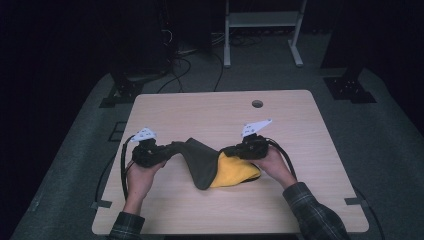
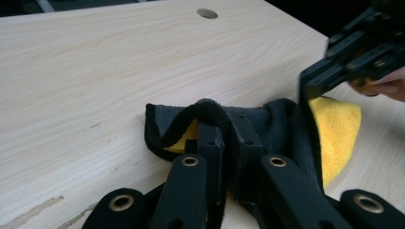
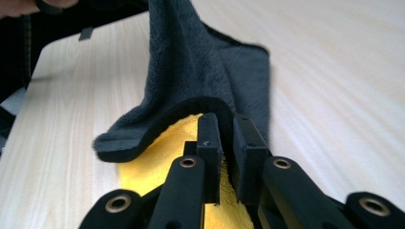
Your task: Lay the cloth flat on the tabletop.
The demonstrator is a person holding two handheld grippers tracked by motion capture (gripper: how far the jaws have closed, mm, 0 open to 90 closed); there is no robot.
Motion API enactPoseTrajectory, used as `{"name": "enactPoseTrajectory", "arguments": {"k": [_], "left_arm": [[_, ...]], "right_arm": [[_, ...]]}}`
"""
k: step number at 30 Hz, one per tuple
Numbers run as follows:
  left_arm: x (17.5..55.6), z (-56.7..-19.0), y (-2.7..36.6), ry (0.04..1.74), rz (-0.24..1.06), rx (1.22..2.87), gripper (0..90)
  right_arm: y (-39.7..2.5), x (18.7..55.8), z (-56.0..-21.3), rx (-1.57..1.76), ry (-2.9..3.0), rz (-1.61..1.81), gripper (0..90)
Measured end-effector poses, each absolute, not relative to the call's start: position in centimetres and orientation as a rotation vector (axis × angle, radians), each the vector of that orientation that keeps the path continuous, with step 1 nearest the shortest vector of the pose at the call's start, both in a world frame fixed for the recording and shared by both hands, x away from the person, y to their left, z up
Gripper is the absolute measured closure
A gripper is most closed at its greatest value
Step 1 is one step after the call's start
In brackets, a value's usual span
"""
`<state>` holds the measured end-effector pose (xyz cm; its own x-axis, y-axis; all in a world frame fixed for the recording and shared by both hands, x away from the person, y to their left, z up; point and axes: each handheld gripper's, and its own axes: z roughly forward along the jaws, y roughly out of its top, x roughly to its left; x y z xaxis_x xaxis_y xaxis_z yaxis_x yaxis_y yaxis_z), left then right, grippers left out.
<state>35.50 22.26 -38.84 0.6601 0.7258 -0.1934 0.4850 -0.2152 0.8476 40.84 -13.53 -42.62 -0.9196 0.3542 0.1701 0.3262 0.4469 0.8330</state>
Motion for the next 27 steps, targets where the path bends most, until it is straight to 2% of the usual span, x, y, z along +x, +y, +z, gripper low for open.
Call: {"name": "enactPoseTrajectory", "arguments": {"k": [13, 18, 27], "left_arm": [[35.9, -35.4, 22.6, 0.923, 0.344, 1.757, 84.5], [36.5, -33.5, 22.5, 0.899, 0.380, 1.695, 84.5], [36.7, -29.9, 22.4, 0.848, 0.454, 1.621, 84.6]], "right_arm": [[-22.0, 40.3, -35.2, 0.801, 2.338, 1.481, 83.7], [-24.0, 40.4, -31.9, 0.828, 2.220, 1.485, 83.8], [-26.4, 39.7, -28.1, 0.820, 2.053, 1.527, 83.9]]}}
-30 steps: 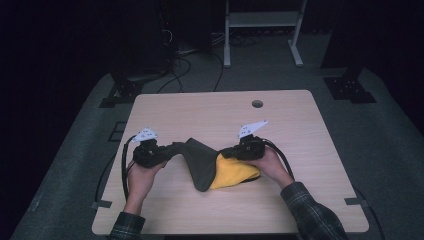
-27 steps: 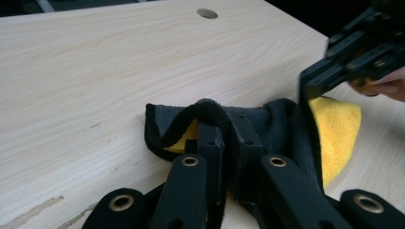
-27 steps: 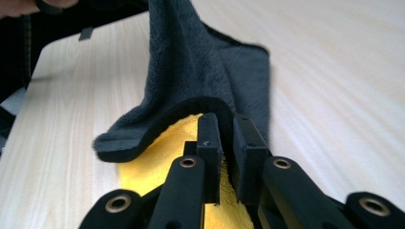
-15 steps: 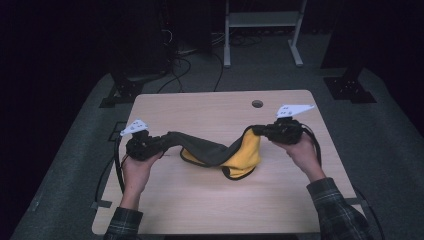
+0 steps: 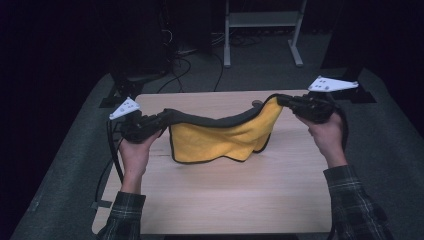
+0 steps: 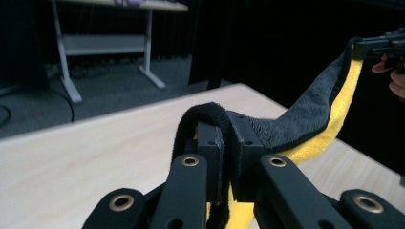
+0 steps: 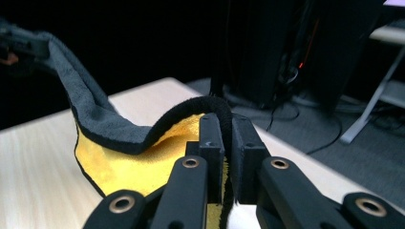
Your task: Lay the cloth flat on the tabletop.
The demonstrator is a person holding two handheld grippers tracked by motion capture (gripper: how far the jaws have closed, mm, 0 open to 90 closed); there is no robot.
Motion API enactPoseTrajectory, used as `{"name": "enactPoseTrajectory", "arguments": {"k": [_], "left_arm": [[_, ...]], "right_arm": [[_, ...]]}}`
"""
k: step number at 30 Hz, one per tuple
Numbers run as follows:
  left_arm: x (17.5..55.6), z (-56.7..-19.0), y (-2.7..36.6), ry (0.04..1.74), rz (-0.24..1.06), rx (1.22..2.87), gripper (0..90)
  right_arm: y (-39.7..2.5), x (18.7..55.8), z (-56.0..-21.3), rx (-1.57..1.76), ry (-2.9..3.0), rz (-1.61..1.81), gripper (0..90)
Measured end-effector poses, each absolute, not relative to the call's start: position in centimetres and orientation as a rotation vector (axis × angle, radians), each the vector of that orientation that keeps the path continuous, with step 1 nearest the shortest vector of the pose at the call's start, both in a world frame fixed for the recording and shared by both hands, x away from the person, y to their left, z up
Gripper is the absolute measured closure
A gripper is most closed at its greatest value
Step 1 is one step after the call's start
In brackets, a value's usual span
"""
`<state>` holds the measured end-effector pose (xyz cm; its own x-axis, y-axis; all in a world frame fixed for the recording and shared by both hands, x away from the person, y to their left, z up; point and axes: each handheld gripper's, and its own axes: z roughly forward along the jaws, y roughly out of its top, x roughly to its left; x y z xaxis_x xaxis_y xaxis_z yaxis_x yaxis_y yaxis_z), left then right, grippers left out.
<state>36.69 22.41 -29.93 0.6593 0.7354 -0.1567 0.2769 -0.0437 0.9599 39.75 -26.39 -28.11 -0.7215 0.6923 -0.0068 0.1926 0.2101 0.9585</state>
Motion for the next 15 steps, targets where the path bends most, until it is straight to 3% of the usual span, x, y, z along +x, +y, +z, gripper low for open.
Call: {"name": "enactPoseTrajectory", "arguments": {"k": [7, 15], "left_arm": [[36.8, -28.1, 21.9, 0.814, 0.488, 1.616, 84.6], [39.0, -28.7, 20.9, 0.834, 0.479, 1.623, 84.6]], "right_arm": [[-27.6, 38.8, -25.7, 0.793, 1.977, 1.547, 83.9], [-27.8, 40.0, -26.6, 0.838, 1.964, 1.510, 83.8]]}}
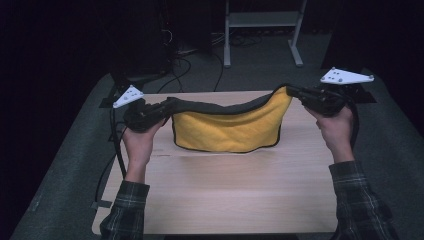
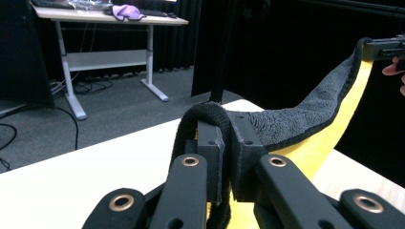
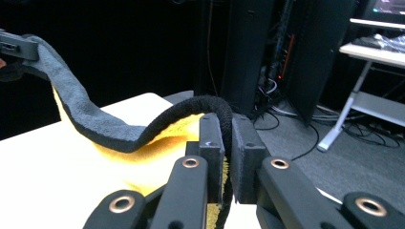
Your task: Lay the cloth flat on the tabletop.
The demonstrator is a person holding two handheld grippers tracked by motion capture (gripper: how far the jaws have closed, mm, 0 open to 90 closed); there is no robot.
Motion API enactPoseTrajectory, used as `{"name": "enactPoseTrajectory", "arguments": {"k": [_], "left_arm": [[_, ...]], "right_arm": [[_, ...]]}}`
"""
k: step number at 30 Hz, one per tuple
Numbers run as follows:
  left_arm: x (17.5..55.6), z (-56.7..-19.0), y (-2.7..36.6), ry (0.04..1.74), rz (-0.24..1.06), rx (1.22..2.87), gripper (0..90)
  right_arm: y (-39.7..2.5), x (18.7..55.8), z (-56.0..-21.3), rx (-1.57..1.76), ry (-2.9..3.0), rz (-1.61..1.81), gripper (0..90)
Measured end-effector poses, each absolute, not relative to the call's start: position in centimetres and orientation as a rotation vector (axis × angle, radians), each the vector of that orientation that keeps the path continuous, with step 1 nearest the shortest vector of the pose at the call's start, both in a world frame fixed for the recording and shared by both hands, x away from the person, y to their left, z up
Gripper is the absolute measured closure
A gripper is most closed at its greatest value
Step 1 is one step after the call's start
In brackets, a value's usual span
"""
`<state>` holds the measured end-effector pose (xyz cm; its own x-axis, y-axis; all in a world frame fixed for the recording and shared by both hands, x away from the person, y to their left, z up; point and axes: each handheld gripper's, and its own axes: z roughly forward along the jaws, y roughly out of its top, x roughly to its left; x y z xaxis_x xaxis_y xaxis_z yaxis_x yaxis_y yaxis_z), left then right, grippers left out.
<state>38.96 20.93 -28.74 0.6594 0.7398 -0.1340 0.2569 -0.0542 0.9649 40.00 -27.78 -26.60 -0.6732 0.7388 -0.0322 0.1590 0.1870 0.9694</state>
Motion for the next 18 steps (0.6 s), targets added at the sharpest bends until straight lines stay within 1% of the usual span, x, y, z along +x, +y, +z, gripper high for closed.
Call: {"name": "enactPoseTrajectory", "arguments": {"k": [7, 12, 15, 18], "left_arm": [[42.0, -28.2, 20.7, 0.834, 0.486, 1.581, 84.6], [42.0, -27.3, 20.3, 0.795, 0.531, 1.590, 84.5], [41.7, -28.8, 20.0, 0.804, 0.506, 1.640, 84.5], [41.4, -31.1, 19.9, 0.831, 0.460, 1.679, 84.4]], "right_arm": [[-27.6, 42.7, -27.0, 0.896, 1.933, 1.476, 83.9], [-27.8, 42.4, -25.6, 0.849, 1.854, 1.513, 83.9], [-27.8, 41.9, -26.3, 0.836, 1.888, 1.518, 83.8], [-27.6, 41.5, -28.4, 0.849, 1.949, 1.488, 83.8]]}}
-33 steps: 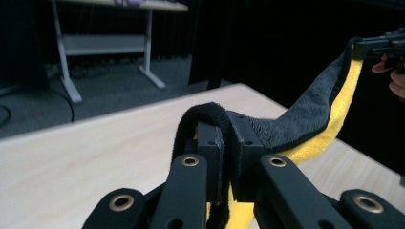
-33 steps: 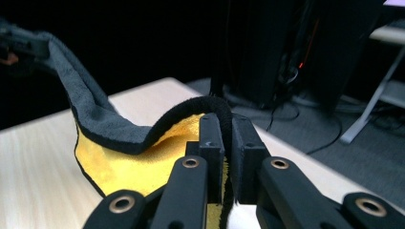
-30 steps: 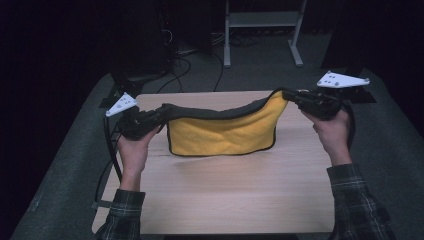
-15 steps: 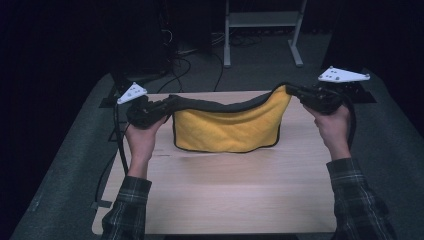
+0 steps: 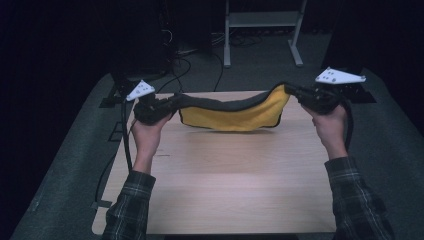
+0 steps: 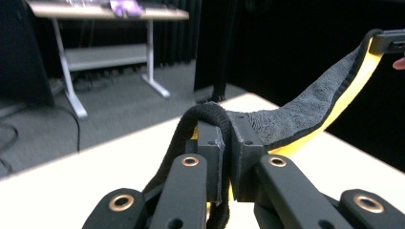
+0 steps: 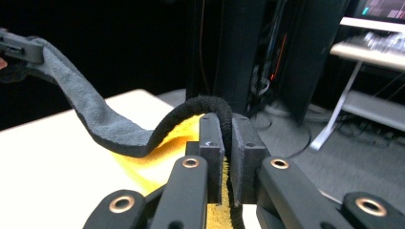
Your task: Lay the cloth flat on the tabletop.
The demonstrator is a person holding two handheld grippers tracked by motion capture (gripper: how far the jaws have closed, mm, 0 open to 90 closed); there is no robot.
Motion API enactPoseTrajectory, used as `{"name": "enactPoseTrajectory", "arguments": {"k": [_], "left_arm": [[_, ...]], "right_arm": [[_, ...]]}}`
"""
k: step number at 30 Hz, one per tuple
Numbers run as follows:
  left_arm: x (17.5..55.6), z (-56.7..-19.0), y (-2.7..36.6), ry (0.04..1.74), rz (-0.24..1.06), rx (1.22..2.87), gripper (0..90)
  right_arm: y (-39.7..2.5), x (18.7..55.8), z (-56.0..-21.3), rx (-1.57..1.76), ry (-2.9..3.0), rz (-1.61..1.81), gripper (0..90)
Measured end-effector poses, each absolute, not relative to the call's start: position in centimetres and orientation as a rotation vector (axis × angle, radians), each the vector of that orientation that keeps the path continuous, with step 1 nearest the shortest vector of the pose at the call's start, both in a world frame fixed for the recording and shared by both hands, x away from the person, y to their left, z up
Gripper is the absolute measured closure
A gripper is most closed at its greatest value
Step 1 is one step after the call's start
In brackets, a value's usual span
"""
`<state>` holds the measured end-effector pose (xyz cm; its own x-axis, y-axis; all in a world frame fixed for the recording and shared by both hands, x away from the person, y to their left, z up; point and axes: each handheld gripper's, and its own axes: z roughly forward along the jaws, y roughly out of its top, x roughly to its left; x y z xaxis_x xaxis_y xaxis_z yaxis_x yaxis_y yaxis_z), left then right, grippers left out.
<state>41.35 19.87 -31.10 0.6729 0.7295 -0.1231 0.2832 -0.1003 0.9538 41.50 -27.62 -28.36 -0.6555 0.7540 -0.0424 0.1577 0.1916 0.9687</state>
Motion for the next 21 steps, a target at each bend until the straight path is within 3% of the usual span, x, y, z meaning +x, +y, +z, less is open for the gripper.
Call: {"name": "enactPoseTrajectory", "arguments": {"k": [8, 21], "left_arm": [[39.4, -35.8, 20.0, 0.878, 0.332, 1.740, 84.4], [36.0, -39.0, 21.2, 0.908, 0.271, 1.826, 84.3]], "right_arm": [[-27.6, 39.7, -33.5, 0.901, 2.082, 1.453, 83.7], [-28.1, 36.5, -37.5, 0.946, 2.191, 1.458, 83.7]]}}
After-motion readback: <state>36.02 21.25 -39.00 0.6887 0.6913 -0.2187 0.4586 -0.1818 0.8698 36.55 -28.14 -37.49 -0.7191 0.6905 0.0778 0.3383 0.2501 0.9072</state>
